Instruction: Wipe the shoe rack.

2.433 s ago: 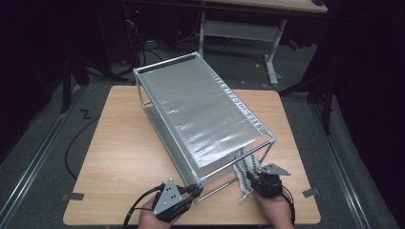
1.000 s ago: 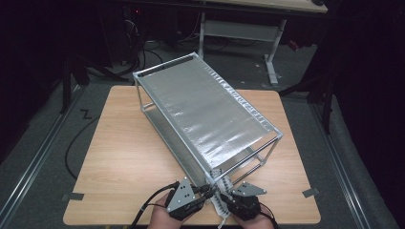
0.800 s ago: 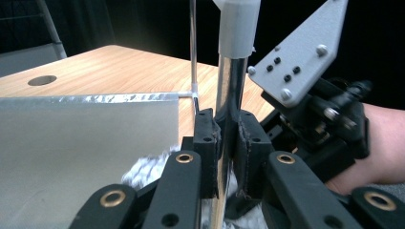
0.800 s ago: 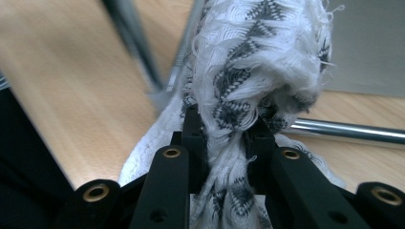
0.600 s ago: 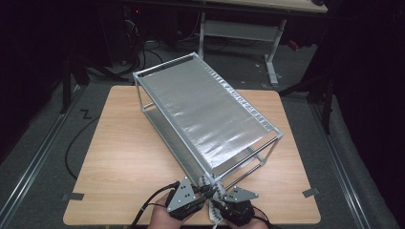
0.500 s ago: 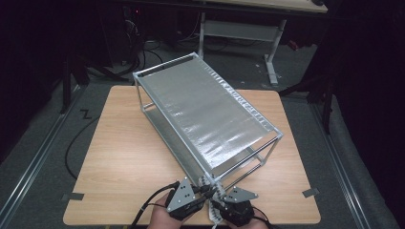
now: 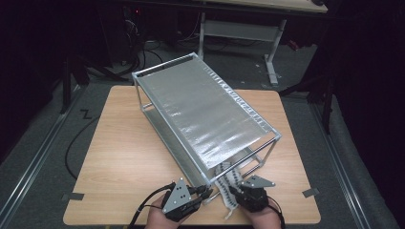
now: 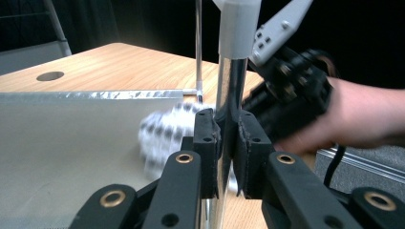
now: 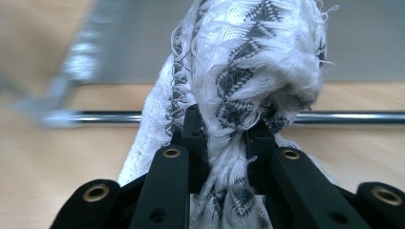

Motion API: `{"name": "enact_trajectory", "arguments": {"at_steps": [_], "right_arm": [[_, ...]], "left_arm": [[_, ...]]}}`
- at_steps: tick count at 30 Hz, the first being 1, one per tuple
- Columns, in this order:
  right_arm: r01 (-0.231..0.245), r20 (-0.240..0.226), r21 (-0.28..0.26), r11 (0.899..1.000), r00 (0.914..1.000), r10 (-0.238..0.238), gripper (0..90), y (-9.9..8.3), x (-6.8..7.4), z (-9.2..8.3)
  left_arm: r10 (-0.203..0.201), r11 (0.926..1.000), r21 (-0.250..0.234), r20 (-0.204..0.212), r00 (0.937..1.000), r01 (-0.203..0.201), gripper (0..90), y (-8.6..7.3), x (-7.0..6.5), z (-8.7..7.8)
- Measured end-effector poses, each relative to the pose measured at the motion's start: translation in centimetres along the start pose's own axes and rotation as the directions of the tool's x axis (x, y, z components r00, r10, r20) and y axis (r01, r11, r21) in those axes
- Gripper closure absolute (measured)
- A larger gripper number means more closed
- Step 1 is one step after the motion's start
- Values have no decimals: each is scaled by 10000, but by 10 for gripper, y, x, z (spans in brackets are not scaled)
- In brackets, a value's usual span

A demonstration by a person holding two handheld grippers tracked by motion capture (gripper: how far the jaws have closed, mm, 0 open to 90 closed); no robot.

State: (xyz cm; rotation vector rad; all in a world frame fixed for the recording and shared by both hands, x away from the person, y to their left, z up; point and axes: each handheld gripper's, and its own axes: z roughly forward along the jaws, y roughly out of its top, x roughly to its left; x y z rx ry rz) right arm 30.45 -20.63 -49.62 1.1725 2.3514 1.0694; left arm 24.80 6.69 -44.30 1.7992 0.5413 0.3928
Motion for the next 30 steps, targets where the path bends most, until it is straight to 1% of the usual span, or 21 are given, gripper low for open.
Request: {"name": "enact_trajectory", "arguments": {"at_steps": [1, 3, 4, 5, 6, 7, 8, 11, 12, 13, 16, 17, 18, 19, 22, 23, 24, 27, 28, 30], "right_arm": [[-137, 247, -21, 9999, 9996, 137, 759, 0, -9, -1], [-413, 536, -77, 9991, 9977, 417, 759, -1, -22, -2], [-634, 733, -118, 9979, 9952, 641, 759, -2, -30, -4], [-669, 849, -145, 9977, 9941, 679, 759, -2, -35, -5], [-830, 1053, -182, 9964, 9909, 844, 759, -3, -42, -6], [-980, 1212, -214, 9950, 9876, 999, 759, -4, -47, -8], [-1027, 1379, -266, 9944, 9848, 1054, 759, -5, -52, -10], [-1361, 1610, -364, 9900, 9770, 1402, 760, -9, -62, -14], [-1374, 1602, -421, 9896, 9767, 1424, 761, -9, -64, -15], [-1442, 1571, -446, 9885, 9762, 1495, 762, -9, -64, -17], [-1361, 1484, -652, 9885, 9783, 1444, 764, -8, -60, -24], [-1216, 1460, -797, 9894, 9804, 1323, 764, -6, -59, -26], [-1199, 1433, -911, 9886, 9808, 1322, 764, -5, -57, -30], [-1072, 1430, -1032, 9889, 9822, 1214, 764, -4, -56, -32], [-932, 1332, -1521, 9840, 9845, 1139, 764, 2, -50, -44], [-935, 1330, -1704, 9809, 9842, 1169, 764, 5, -48, -48], [-837, 1349, -1931, 9776, 9846, 1109, 763, 8, -46, -53], [-428, 1539, -2461, 9683, 9846, 827, 763, 18, -40, -65], [-239, 1669, -2653, 9639, 9835, 704, 764, 23, -37, -70], [38, 1780, -2962, 9551, 9827, 512, 764, 28, -33, -78]], "left_arm": [[6, 10000, -1, -10, 10000, -6, 808, 0, 0, -1], [24, 10000, 13, -23, 10000, -24, 809, -1, 0, -3], [33, 10000, 13, -27, 10000, -33, 808, -1, 0, -3], [32, 10000, 16, -23, 10000, -32, 808, -1, 0, -3], [36, 10000, 20, -26, 10000, -36, 808, -1, 0, -4], [44, 10000, 16, -39, 10000, -44, 808, -1, -1, -4], [43, 10000, 2, -41, 10000, -43, 809, -1, -1, -5], [66, 10000, 14, -54, 10000, -66, 808, -2, 0, -6], [75, 10000, 10, -51, 10000, -75, 808, -2, 0, -6], [67, 10000, -7, -41, 10000, -67, 808, -2, 0, -7], [58, 10000, 9, -28, 10000, -58, 808, -2, 1, -7], [8, 10000, 9, -22, 10000, -8, 808, -2, 1, -7], [-25, 10000, -8, -22, 10000, 24, 807, -2, 1, -7], [-35, 10000, -19, -7, 10000, 35, 807, -2, 1, -7], [10, 10000, -13, -1, 10000, -10, 807, -2, 1, -7], [23, 10000, -9, 9, 10000, -23, 807, -2, 1, -7], [45, 10000, -11, 25, 10000, -45, 807, -2, 1, -7], [81, 10000, 9, 64, 9999, -81, 807, -2, 3, -7], [65, 10000, 1, 50, 10000, -65, 807, -2, 3, -7], [78, 10000, 5, 53, 10000, -78, 807, -2, 3, -7]]}}
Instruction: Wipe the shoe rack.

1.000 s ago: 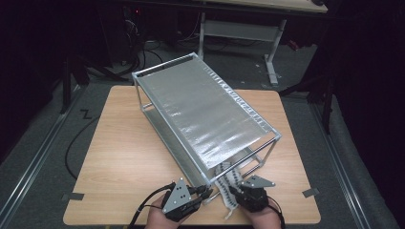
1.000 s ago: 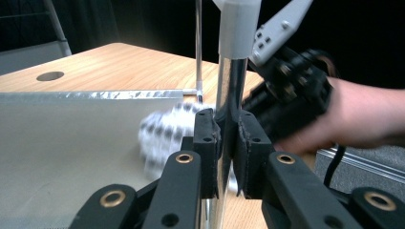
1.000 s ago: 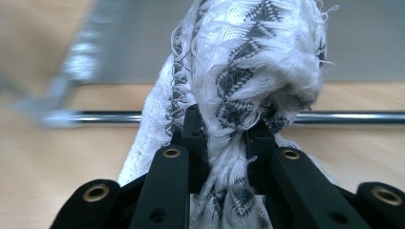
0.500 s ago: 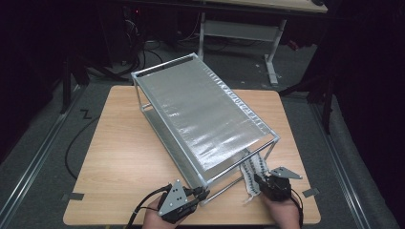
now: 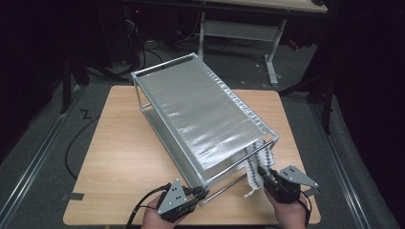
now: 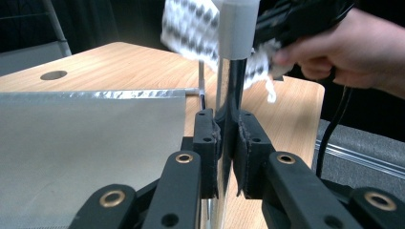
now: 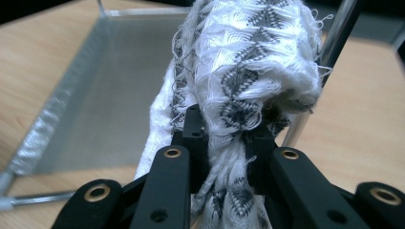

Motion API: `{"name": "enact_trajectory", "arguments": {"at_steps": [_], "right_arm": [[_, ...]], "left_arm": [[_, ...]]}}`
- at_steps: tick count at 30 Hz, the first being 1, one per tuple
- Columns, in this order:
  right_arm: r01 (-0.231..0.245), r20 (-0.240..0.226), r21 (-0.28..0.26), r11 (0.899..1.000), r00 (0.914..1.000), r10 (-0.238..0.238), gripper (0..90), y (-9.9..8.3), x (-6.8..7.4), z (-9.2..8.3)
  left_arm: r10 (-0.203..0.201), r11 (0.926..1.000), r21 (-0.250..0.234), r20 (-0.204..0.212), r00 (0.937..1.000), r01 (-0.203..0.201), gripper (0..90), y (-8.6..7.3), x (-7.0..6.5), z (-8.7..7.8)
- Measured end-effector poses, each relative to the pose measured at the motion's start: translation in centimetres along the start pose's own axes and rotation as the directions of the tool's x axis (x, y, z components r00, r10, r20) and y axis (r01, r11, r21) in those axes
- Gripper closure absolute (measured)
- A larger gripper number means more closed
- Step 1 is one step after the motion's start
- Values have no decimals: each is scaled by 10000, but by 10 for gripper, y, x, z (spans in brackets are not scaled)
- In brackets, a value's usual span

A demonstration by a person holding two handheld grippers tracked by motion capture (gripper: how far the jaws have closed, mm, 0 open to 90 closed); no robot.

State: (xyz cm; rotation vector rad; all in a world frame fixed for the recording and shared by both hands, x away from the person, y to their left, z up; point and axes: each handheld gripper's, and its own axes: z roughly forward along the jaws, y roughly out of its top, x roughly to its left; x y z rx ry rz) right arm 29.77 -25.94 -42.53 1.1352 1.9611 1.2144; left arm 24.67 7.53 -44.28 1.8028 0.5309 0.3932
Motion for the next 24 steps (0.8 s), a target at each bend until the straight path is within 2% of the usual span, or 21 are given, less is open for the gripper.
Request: {"name": "enact_trajectory", "arguments": {"at_steps": [2, 9, 13, 17, 24], "right_arm": [[153, 102, -259, 9995, 9998, -150, 764, 5, 1, -6], [-41, 428, -1154, 9933, 9990, 91, 771, 17, -5, -28], [-170, 668, -1649, 9862, 9974, 284, 772, 24, -12, -42], [-157, 860, -2278, 9736, 9956, 362, 772, 31, -15, -57], [-21, 808, -2599, 9656, 9964, 239, 772, 42, -13, -63]], "left_arm": [[6, 10000, 24, -15, 10000, -6, 807, 0, 0, 0], [71, 10000, -34, -17, 10000, -71, 808, 0, 1, 0], [120, 9999, -19, -48, 9999, -120, 807, -1, 1, -1], [137, 9999, -14, -28, 9999, -137, 807, -1, 2, -2], [126, 9999, -26, -50, 9999, -126, 807, -1, 2, -3]]}}
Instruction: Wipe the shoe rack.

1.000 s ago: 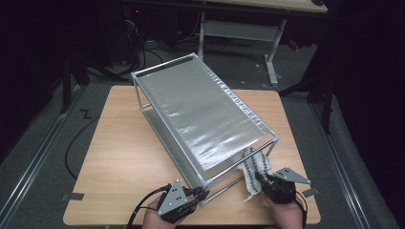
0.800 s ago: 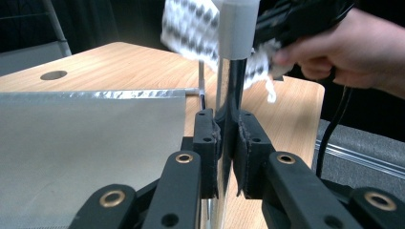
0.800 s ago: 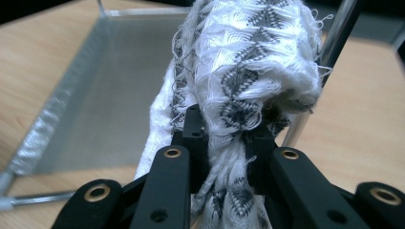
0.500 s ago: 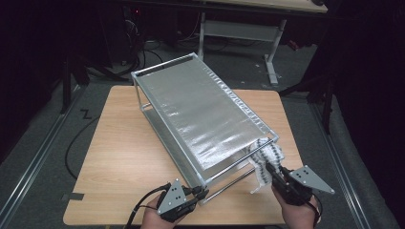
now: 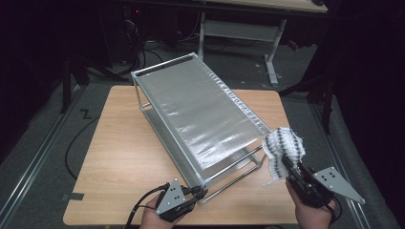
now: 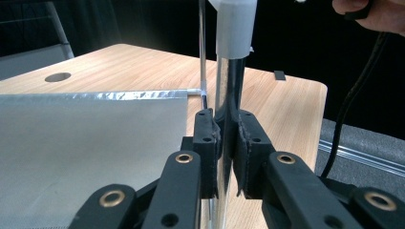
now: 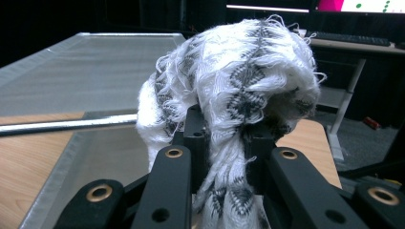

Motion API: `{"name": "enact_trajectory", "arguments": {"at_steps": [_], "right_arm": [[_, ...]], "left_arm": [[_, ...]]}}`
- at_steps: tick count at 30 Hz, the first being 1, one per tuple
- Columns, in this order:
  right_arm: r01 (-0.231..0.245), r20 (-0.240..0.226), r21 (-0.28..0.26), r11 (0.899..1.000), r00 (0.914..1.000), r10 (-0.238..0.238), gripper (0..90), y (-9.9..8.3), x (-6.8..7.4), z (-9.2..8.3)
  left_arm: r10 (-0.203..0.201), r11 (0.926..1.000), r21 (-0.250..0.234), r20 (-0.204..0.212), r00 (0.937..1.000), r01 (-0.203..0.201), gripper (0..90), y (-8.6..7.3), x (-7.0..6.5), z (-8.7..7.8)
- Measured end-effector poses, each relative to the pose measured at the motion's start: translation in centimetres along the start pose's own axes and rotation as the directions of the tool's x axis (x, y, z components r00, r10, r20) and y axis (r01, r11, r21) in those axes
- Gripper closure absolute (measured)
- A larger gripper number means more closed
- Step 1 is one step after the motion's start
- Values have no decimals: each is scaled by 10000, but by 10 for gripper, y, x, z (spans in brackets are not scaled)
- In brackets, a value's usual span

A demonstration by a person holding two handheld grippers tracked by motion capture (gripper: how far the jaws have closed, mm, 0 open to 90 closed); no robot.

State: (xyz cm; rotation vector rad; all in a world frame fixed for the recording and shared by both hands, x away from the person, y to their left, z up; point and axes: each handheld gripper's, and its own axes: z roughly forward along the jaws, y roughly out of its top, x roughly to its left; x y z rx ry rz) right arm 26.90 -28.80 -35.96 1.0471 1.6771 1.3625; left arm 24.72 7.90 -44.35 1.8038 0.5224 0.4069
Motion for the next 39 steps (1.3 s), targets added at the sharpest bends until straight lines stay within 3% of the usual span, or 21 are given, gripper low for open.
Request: {"name": "enact_trajectory", "arguments": {"at_steps": [9, 13, 20, 27, 30, 35, 36, 39], "right_arm": [[125, -123, -209, 9997, 9998, -127, 771, 10, 6, 8], [26, -258, -337, 9994, 9997, -35, 771, 17, 9, 20], [4, -420, -51, 10000, 9991, -6, 771, 9, 12, 30], [-60, -271, 106, 9999, 9996, 63, 771, 5, 6, 31], [-182, -236, 191, 9997, 9995, 186, 771, 2, 3, 33], [-224, -144, 532, 9983, 9996, 232, 771, -5, 0, 38], [-223, -126, 557, 9982, 9997, 230, 771, -6, -1, 38], [-216, -127, 665, 9976, 9997, 225, 771, -7, -2, 40]], "left_arm": [[-50, 10000, -34, -84, 10000, 50, 806, -1, 3, -1], [-99, 9999, -22, -112, 9999, 99, 806, -1, 3, -2], [-213, 9998, -35, -72, 9997, 213, 800, -2, 3, 0], [-306, 9992, 237, -137, 9994, 309, 661, -9, 0, 0], [-136, 9982, 584, -202, 9997, 147, 636, -17, -2, 4], [-106, 9934, 1143, -270, 9996, 136, 723, -28, -2, 14], [43, 9941, 1084, -435, 9990, 5, 750, -29, -3, 14], [-26, 9943, 1067, -412, 9991, 70, 804, -29, -2, 15]]}}
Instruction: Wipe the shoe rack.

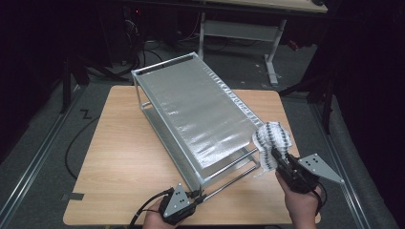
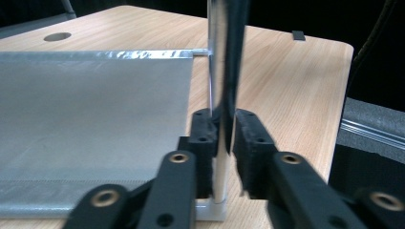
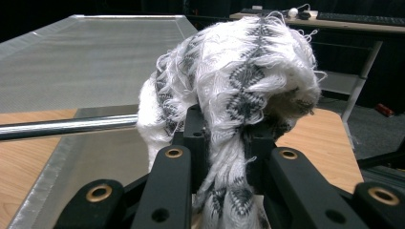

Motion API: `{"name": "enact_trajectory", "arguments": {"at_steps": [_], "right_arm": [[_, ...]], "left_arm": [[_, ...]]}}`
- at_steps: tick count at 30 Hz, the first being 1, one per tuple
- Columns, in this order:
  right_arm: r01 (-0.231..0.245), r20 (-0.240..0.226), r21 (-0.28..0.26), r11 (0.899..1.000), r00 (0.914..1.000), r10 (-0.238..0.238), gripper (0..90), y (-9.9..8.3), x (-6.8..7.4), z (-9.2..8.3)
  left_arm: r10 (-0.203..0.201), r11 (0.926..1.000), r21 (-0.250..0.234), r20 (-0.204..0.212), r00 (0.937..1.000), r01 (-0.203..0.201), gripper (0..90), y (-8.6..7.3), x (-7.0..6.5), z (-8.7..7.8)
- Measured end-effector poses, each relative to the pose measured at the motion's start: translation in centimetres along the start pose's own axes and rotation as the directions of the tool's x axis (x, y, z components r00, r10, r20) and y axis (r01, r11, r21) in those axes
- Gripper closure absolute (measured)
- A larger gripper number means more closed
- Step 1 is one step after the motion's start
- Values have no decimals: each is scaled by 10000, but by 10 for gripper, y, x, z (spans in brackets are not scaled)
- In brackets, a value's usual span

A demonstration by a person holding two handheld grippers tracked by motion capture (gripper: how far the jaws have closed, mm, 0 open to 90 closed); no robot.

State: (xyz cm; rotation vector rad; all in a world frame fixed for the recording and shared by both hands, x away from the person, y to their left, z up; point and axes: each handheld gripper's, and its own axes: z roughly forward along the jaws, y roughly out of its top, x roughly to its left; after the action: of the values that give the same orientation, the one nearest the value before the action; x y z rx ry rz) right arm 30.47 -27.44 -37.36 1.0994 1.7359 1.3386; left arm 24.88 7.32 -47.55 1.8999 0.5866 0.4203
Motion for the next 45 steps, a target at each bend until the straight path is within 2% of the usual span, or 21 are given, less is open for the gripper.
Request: {"name": "enact_trajectory", "arguments": {"at_steps": [6, 10, 19, 27, 28, 29, 31, 35, 37, 40, 43, 45], "right_arm": [[155, -238, 174, 9997, 9996, -151, 771, -2, 4, 2], [605, -685, 283, 9978, 9959, -585, 771, -4, 22, 2], [999, -1778, 198, 9948, 9795, -949, 772, -8, 57, -5], [1450, -2830, 75, 9894, 9493, -1370, 773, -9, 90, -12], [1450, -2830, 75, 9894, 9493, -1370, 773, -9, 90, -12], [1580, -3205, 29, 9874, 9355, -1488, 774, -10, 102, -13], [1720, -3396, -6, 9851, 9265, -1620, 774, -10, 109, -14], [1988, -3890, -86, 9800, 9022, -1864, 774, -9, 126, -17], [2066, -4047, -120, 9783, 8937, -1937, 773, -8, 132, -17], [2134, -4071, -158, 9768, 8909, -2012, 774, -8, 135, -17], [2121, -3854, -124, 9772, 9007, -2004, 774, -7, 130, -17], [2064, -3621, -58, 9784, 9116, -1945, 774, -7, 122, -15]], "left_arm": [[77, 10000, -29, -25, 10000, -77, 808, -1, -1, 0], [110, 9999, -11, -12, 9999, -110, 808, 0, 0, 0], [157, 9999, -3, 26, 9999, -157, 808, 0, 0, 0], [125, 9999, 7, 15, 9999, -125, 809, 0, 0, 0], [125, 9999, 7, 15, 9999, -125, 808, 0, 0, 0], [156, 9999, 27, 14, 9999, -156, 808, 0, 0, 0], [164, 9999, 22, 20, 9999, -164, 808, 0, 0, 0], [177, 9998, 29, 30, 9998, -177, 808, 0, 0, 1], [165, 9999, 28, 23, 9999, -165, 808, 0, 0, 0], [145, 9999, 32, 23, 9999, -145, 808, 0, 0, 0], [160, 9999, 28, -1, 9999, -160, 808, 0, 0, 0], [169, 9999, 32, -24, 9999, -169, 808, 0, 0, 0]]}}
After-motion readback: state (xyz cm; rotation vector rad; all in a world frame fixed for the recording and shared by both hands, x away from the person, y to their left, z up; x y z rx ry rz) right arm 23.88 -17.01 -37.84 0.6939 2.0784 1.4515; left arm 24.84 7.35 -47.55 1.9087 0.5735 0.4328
